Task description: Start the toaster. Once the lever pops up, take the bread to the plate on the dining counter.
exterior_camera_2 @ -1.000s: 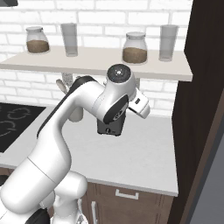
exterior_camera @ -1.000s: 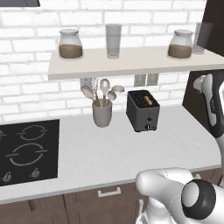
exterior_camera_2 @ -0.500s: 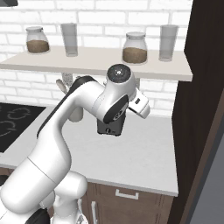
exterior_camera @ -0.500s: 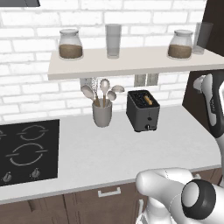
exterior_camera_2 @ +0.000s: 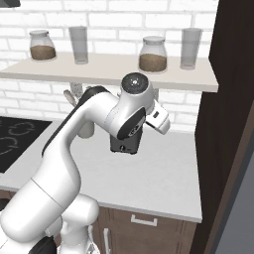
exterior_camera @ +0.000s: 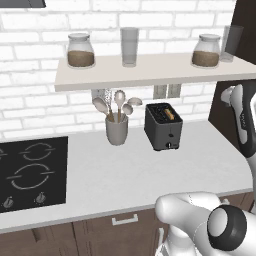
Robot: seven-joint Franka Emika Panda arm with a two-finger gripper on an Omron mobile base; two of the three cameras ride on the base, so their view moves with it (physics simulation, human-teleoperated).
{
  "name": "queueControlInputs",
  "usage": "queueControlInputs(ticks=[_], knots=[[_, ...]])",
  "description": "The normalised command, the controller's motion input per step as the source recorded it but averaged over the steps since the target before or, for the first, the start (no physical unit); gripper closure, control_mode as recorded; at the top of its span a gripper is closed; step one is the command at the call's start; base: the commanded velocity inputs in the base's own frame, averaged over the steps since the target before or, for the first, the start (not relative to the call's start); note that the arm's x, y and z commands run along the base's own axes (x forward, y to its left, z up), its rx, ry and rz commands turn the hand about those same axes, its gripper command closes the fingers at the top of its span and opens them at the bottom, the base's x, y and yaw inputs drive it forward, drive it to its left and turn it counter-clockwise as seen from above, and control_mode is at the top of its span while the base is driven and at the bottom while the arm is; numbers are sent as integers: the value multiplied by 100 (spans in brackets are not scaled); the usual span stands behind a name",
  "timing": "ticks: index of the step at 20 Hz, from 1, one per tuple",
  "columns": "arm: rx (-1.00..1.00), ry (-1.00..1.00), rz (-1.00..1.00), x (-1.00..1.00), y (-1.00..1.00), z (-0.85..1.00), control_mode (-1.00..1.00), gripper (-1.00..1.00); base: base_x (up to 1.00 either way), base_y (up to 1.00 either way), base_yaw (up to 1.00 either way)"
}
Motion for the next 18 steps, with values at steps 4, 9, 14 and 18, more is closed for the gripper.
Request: queueControlInputs(ticks=[4,9,14,18], knots=[[0,0,0,0,0,0,-100,-100,0,0,0],[0,0,0,0,0,0,-100,-100,0,0,0],[0,0,0,0,0,0,-100,-100,0,0,0],[0,0,0,0,0,0,-100,-100,0,0,0]])
